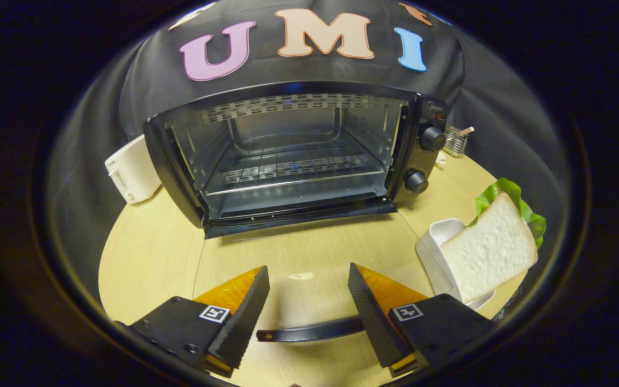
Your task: Open the toaster oven, put the food inside, and close the toaster oven door.
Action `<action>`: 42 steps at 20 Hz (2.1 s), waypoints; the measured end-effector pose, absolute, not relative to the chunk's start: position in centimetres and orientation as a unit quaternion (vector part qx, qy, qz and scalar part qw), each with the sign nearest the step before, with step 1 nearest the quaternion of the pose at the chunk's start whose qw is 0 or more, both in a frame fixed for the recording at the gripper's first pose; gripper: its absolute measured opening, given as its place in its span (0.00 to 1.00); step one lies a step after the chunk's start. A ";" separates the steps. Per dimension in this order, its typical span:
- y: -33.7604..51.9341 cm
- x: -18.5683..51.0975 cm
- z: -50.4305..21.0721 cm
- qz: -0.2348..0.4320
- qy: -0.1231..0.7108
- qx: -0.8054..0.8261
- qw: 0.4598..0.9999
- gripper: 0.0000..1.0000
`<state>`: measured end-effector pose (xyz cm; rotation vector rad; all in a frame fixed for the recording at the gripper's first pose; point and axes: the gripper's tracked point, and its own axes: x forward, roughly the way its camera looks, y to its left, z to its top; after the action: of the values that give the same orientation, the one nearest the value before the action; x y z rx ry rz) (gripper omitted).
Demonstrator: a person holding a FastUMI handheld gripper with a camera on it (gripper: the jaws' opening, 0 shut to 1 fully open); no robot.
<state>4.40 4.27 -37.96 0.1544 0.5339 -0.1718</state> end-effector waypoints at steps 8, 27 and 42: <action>0.5 0.9 -30.4 -0.048 0.216 0.021 0.975 0.91; -18.2 -5.5 -28.6 -0.123 0.246 0.151 0.950 0.90; -17.0 -4.0 -35.0 -0.033 0.324 0.204 0.923 0.30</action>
<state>-4.05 -17.01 -35.00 0.4197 0.6650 -0.0687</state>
